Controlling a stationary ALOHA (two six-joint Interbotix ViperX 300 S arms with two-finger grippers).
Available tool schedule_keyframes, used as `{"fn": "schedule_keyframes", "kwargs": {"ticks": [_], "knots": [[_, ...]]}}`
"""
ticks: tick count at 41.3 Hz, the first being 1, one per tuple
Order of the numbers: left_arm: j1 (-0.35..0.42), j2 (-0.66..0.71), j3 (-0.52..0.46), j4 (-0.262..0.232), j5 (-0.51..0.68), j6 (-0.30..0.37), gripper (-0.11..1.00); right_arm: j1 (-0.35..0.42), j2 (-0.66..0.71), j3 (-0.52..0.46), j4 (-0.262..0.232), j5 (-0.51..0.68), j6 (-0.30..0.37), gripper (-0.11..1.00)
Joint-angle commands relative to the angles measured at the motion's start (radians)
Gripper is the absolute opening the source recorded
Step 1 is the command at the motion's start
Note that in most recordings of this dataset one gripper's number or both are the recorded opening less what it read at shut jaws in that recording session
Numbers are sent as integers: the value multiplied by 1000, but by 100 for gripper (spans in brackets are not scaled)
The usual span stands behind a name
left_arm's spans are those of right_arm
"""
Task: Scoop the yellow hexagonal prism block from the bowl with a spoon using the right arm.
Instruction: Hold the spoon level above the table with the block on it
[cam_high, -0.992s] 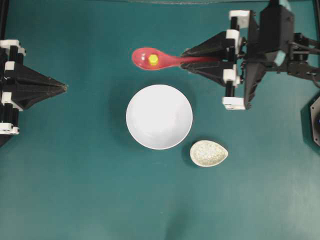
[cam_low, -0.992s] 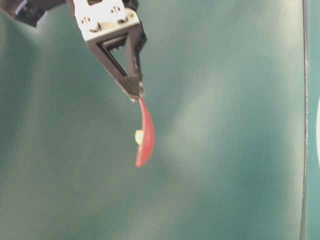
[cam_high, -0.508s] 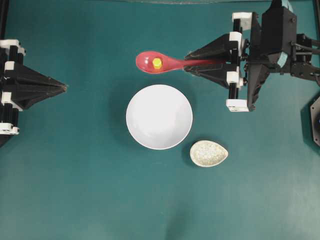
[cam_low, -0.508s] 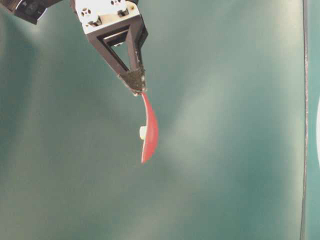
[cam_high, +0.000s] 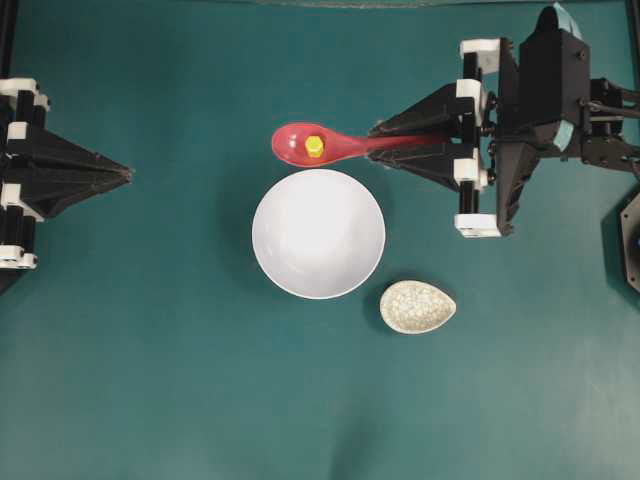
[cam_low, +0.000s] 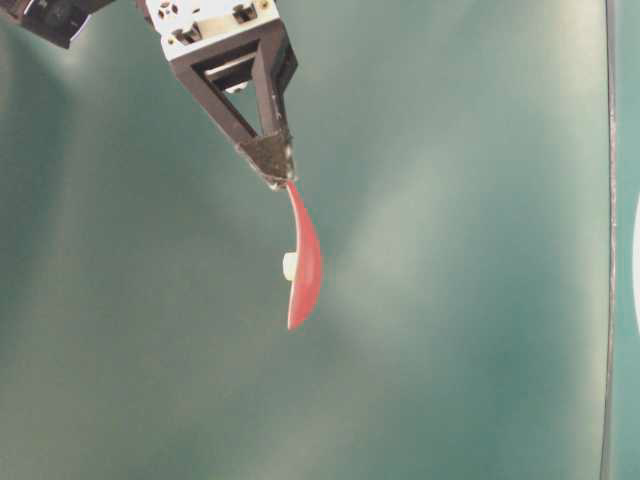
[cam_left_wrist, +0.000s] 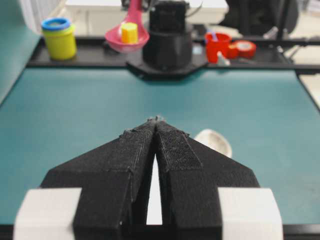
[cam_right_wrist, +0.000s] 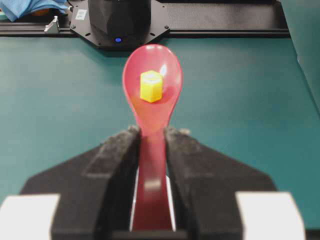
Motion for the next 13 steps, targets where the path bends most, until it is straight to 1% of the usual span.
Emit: {"fn": "schedule_keyframes", "kwargs": {"ticks": [1,13], "knots": [[2,5,-20,3,-5,-6,0,5,-14,-15,3,-3,3,23],[2,0,-23,3,-6,0,0,5,-14,-15,3,-11,3,23]]}}
